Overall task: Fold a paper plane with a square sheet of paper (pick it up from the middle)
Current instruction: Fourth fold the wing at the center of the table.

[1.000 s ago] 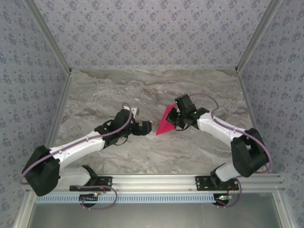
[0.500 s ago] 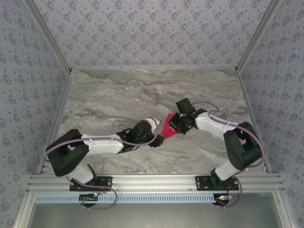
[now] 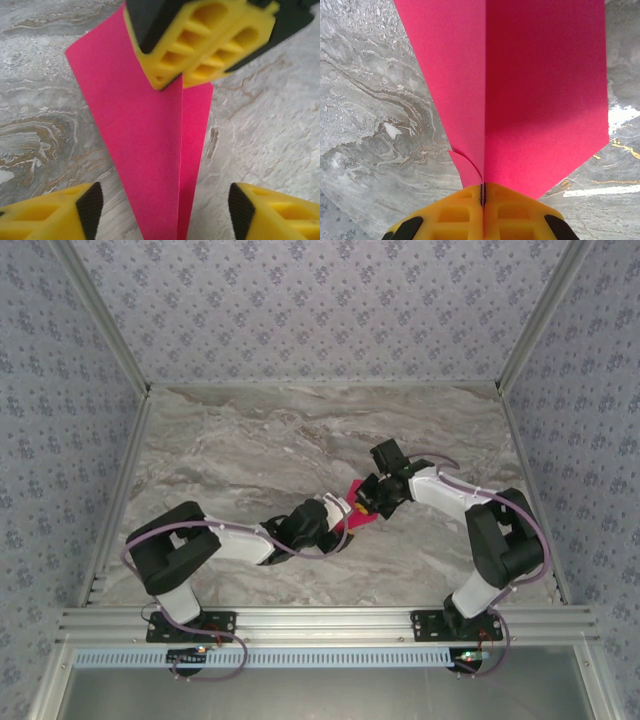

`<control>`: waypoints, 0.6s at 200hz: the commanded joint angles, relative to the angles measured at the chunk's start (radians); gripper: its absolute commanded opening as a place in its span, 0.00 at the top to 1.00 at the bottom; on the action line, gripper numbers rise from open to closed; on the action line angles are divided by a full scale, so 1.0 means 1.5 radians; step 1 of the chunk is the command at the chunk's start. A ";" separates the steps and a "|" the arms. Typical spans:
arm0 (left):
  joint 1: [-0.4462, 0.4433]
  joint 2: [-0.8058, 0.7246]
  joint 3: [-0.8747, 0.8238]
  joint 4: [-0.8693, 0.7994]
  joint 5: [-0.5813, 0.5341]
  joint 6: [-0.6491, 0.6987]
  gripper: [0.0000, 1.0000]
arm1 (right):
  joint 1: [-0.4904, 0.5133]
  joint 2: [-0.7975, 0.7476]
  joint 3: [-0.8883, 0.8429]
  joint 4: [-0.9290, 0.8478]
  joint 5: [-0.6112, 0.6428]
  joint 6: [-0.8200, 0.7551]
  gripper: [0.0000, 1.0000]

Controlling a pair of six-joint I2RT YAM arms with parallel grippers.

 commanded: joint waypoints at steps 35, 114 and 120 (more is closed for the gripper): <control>-0.005 0.042 0.040 0.040 -0.030 0.049 0.50 | -0.005 0.013 0.025 -0.047 -0.020 0.011 0.94; -0.005 0.058 0.042 0.058 -0.027 0.053 0.79 | -0.013 0.015 0.038 -0.067 -0.037 -0.011 0.79; -0.005 0.058 0.041 0.060 -0.026 0.051 0.80 | -0.016 0.013 0.038 -0.070 -0.038 -0.015 0.78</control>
